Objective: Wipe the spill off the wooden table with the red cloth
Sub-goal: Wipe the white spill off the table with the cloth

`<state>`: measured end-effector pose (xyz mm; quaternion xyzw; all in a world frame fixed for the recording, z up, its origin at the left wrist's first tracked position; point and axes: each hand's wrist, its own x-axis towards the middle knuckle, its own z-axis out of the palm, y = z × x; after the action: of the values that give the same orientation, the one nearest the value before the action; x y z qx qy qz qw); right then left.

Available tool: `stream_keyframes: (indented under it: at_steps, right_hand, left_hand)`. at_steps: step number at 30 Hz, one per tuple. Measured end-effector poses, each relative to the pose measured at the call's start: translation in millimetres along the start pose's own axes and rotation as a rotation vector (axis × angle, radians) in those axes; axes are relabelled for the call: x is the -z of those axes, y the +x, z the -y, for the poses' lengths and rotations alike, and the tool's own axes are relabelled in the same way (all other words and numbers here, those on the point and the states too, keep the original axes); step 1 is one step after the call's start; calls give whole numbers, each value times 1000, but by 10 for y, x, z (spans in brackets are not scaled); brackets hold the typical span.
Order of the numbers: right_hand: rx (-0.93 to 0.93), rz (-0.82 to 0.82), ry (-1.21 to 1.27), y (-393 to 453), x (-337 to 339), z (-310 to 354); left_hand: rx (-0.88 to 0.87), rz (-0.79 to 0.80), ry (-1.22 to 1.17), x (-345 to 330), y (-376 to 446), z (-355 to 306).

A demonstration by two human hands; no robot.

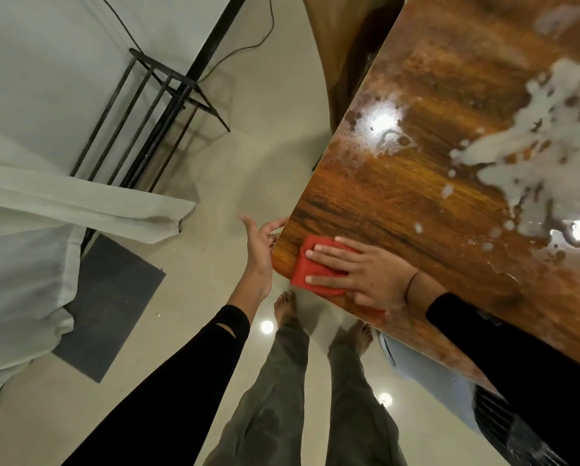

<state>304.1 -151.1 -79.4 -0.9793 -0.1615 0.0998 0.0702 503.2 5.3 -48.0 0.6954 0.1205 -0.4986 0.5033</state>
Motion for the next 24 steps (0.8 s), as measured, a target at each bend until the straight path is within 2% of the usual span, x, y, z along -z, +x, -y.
stream_keyframes:
  at_steps: [2,4,7,13,15,17,20,24]
  right_hand:
    - [-68,6,38,-14,77,-325]
    - [-231,-4,77,1,162,-596]
    - [-563,-90,110,58,232,-783]
    - [-1272,-302,253,236,212,-308]
    - [-1385,-338,280,317,172,-13]
    - [-1261,-326,274,289,74,323]
    - [-832,-218,226,-137,-180,690]
    - [-425,-57,112,-877,-326,529]
  left_hand:
    - [-36,-27,25,-89,-15,41]
    - [-61,-57,77,-180,-34,77]
    - [-129,-171,368,-276,-28,110]
    - [-338,-258,808,-436,44,196]
    - [-421,-265,939,-503,57,232]
    - [-519,-277,1024,-551,47,262]
    - [-662,-221,1162,-561,70,321]
    - [-751,-245,1303,-512,142,467]
